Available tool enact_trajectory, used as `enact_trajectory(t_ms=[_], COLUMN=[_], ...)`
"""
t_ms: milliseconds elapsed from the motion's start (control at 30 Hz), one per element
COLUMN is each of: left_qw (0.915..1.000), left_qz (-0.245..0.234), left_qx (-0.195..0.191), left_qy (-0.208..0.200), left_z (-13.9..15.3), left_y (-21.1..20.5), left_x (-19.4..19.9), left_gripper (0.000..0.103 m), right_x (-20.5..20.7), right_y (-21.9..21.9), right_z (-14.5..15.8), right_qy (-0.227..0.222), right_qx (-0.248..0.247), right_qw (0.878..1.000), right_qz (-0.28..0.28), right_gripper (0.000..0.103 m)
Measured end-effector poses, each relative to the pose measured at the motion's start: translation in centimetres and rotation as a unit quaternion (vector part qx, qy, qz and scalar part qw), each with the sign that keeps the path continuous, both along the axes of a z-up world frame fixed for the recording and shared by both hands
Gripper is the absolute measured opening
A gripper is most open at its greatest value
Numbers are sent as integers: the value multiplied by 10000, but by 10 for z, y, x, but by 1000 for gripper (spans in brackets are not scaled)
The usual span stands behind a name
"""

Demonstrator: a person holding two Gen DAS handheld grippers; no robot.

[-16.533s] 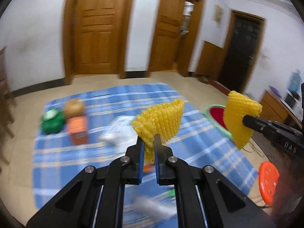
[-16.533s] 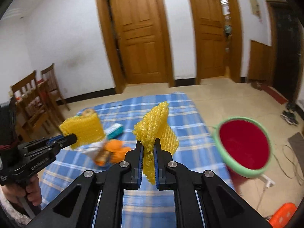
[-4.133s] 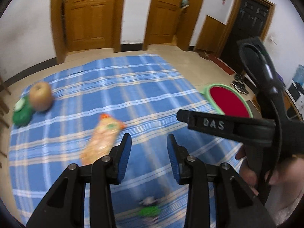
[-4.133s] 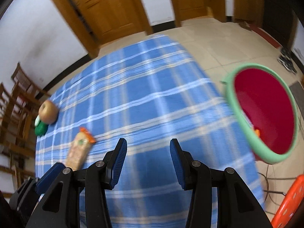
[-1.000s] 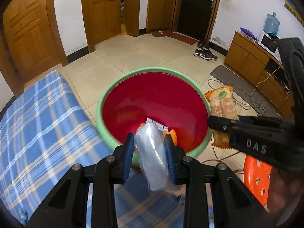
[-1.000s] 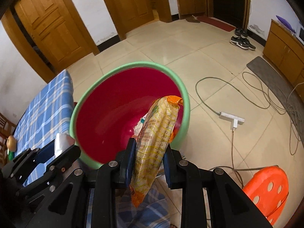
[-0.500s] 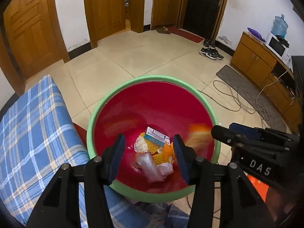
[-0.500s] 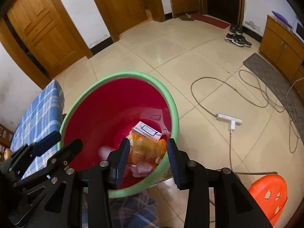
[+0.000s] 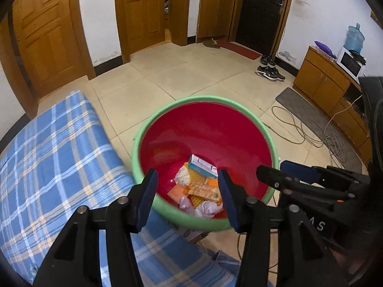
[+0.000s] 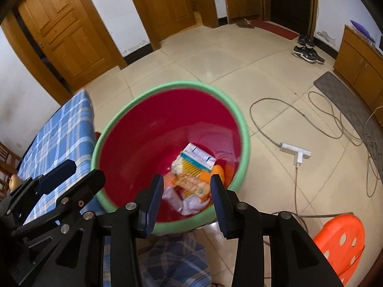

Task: Collect trash
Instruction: 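Carry the snack bag and plastic bag to the red basin and release both, then move both tools back over the table toward the blue toy and figurine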

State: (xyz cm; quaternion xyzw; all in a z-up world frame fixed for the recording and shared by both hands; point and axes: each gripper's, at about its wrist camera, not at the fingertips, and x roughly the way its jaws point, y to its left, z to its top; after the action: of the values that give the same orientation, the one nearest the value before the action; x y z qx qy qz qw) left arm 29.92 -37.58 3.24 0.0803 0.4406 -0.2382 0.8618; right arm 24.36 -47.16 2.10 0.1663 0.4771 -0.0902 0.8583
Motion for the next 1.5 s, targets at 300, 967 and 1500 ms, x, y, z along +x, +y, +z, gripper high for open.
enact_trajectory(t_ms=[300, 967, 1500], left_qw=[9998, 9927, 9781], left_qz=[183, 1174, 2081], left_qx=[62, 275, 38], left_qy=[30, -61, -8], left_z=[0, 4, -22], left_y=[59, 253, 368], left_x=[-16, -78, -102], left_gripper=[52, 55, 55], right_x=[-16, -54, -52], right_y=[56, 232, 365], right_z=[-7, -8, -29], right_qy=[74, 187, 137], right_qx=[0, -56, -306], right_qw=[9997, 9919, 9724], right_qz=[242, 1257, 2307], right_gripper=[41, 41, 42])
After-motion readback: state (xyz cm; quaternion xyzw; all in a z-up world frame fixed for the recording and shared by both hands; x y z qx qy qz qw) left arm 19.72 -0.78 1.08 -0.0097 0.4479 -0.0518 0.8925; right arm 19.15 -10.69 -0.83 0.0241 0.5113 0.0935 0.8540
